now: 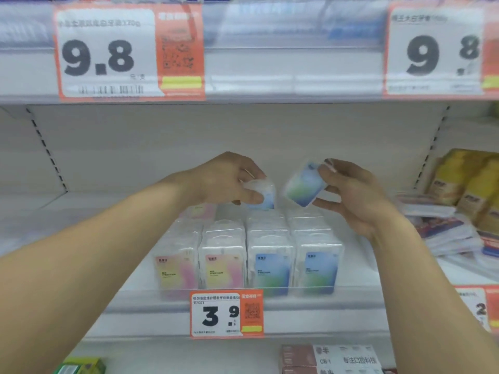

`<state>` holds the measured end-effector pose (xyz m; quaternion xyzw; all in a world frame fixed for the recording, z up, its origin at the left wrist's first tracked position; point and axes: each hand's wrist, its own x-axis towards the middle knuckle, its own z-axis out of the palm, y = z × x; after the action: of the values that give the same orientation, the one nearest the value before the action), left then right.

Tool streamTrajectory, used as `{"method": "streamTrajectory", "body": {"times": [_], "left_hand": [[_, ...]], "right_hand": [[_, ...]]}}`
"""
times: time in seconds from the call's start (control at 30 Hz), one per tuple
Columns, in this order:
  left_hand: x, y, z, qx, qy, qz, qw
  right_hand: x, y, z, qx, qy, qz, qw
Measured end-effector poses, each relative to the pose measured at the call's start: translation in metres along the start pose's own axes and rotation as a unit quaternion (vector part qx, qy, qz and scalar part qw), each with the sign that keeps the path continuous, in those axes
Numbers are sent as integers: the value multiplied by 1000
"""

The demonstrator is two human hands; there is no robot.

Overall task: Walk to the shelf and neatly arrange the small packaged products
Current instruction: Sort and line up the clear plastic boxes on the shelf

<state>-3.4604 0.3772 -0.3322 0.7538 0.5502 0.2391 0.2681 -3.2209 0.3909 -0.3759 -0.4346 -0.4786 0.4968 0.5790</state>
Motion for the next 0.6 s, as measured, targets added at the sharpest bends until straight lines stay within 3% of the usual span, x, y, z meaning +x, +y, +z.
{"method": "streamTrajectory", "body": {"times": [0.13, 0.27, 0.37, 0.6], "left_hand": [[3, 2, 7, -9, -54, -14, 998], [6, 2, 12, -41, -133, -94, 986], [8, -2, 18, -57, -130, -130, 981], [11, -5, 27, -13, -88, -116, 989]], "right_hand": [[-2, 3, -7, -130, -73, 36, 988], [-4, 6, -16, -185, -181, 103, 960], [-4, 11, -16, -152, -194, 131, 960], [0, 17, -9, -169, -196, 129, 957]]}}
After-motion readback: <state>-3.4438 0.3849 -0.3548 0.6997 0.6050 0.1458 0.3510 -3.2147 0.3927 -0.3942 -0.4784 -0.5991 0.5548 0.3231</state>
